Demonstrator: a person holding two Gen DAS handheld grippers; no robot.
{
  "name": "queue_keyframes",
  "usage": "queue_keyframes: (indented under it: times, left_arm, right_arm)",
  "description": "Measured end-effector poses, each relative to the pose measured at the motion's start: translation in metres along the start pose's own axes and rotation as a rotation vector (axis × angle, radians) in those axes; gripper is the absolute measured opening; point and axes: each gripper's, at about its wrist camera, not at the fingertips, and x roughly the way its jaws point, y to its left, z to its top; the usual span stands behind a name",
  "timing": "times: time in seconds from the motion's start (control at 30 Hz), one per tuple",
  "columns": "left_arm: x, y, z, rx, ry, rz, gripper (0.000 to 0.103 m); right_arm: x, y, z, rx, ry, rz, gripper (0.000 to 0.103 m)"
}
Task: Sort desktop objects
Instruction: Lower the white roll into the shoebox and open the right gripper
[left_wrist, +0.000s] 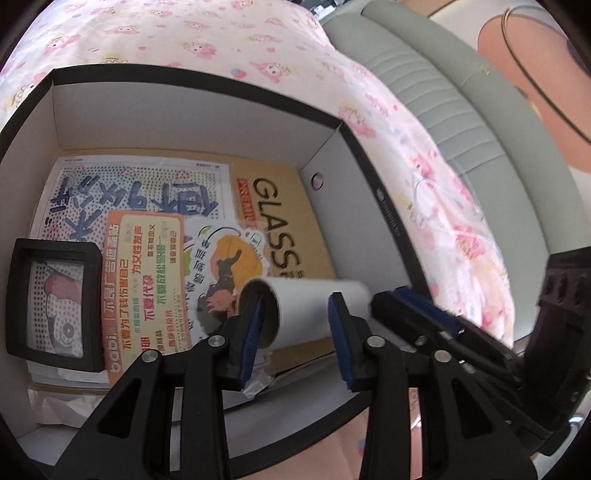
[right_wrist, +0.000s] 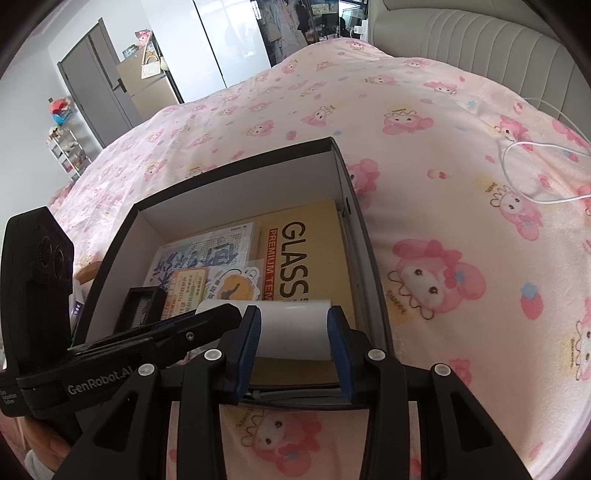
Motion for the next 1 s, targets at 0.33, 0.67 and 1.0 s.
queue_keyframes:
  times: [0.33, 0.67, 1.0]
  left_arm:
    - [-0.032, 0.003, -0.007, -0.039, -0.152, 0.089, 0.040]
    - [0.009, -0.009, -0.009, 0.029, -0.024, 0.113, 0.026]
    - [-0.009, -0.005, -0.005, 0.002, -0.067, 0.106, 0.026]
  right_arm:
    - [-0.007, 0.001, -0.001, 0.006, -0.014, -0.013, 0.034]
    - [-0.009, -0.004, -0.002, 0.020, -0.018, -0.024, 0.034]
    - [-0.017, -0.003, -0.006, 0.031, -0.025, -0.007, 0.034]
